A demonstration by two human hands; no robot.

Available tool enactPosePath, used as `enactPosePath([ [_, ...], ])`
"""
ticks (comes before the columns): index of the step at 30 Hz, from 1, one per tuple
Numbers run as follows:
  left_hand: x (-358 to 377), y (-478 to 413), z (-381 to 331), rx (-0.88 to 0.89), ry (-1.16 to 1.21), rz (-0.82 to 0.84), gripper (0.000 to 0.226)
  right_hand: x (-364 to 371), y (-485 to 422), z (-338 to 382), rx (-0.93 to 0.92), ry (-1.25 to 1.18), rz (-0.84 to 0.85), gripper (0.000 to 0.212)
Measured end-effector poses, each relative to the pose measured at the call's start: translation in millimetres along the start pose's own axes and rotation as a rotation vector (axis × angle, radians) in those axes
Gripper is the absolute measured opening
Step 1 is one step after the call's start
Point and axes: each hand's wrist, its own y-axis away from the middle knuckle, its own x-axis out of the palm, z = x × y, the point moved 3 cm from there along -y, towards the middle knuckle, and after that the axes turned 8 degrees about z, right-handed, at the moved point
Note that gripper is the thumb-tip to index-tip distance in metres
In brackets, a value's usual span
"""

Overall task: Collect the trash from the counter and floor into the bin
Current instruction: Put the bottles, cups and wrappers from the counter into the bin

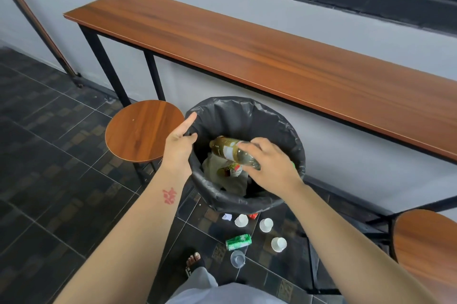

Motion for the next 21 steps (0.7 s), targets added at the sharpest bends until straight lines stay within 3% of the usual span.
enactPosePath([
  [8,5,0,3,-0.041,-0.034,0.029,0.049,10,-12,3,-0.002,0.177,0.207,0.053],
  [10,4,-1,8,-0.048,0.029,0.031,0.048,5,-14,0,-0.006,0.170,0.173,0.052],
  [14,0,-2,8,-0.059,0.055,0.004,0.049,-11,-15,-15,0.087,0.129,-0.067,0.051],
  [17,-3,-6,5,-0.041,0.014,0.025,0.050,-15,-5,-39,0.246,-0.037,-0.198,0.052],
  [21,-9,-9,8,-0.052,0.078,0.017,0.050,-5,14,-60,0.552,-0.565,-0.144,0.048],
])
